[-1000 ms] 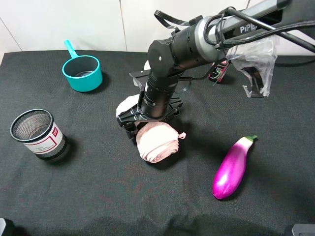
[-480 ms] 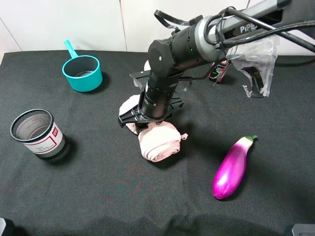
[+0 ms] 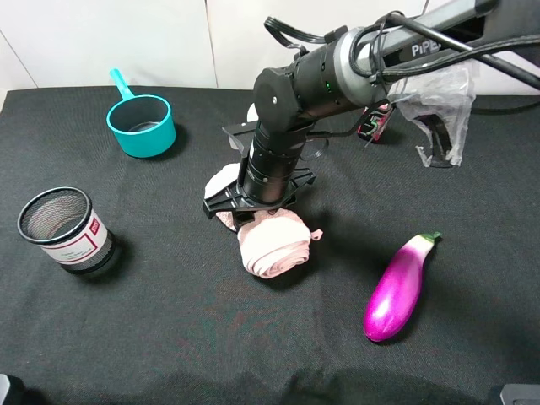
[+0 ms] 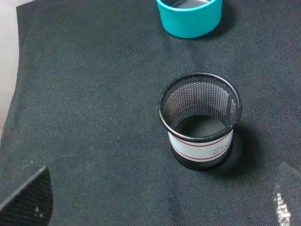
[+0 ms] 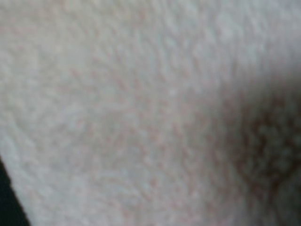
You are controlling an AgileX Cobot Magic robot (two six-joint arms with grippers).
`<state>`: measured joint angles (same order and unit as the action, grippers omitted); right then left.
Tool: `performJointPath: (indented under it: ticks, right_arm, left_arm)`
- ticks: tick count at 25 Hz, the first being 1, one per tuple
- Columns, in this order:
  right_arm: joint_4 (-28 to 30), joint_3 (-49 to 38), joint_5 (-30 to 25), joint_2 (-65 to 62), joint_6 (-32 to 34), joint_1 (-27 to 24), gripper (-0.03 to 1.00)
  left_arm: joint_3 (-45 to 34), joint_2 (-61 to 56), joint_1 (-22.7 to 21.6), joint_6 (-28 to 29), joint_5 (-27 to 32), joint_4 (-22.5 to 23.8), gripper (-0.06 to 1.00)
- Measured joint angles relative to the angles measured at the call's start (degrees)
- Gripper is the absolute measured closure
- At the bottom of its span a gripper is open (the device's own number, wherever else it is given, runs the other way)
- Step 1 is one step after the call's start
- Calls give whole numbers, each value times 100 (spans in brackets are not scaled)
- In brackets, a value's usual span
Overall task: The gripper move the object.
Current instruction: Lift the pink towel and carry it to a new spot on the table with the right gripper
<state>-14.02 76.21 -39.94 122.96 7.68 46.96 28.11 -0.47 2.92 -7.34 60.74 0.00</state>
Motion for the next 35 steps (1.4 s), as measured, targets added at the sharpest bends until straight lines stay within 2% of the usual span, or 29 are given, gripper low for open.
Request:
performJointPath:
  ticks: [13,19,30,35]
  right_arm:
    - [306,53,-663,-517,33,0,61]
    - [623,215,-945,-874,113,-63,61]
    - [776,223,-1546,-1734,-37,-730,61]
    - [844,223,-1737,-1946,-146,-1233,61]
  left_arm:
    - [0,0,0,0,0,0,-5]
    - [0,0,0,0,0,0,-5]
    - [0,0,0,0,0,0,-5]
    - [0,0,0,0,0,0,-5]
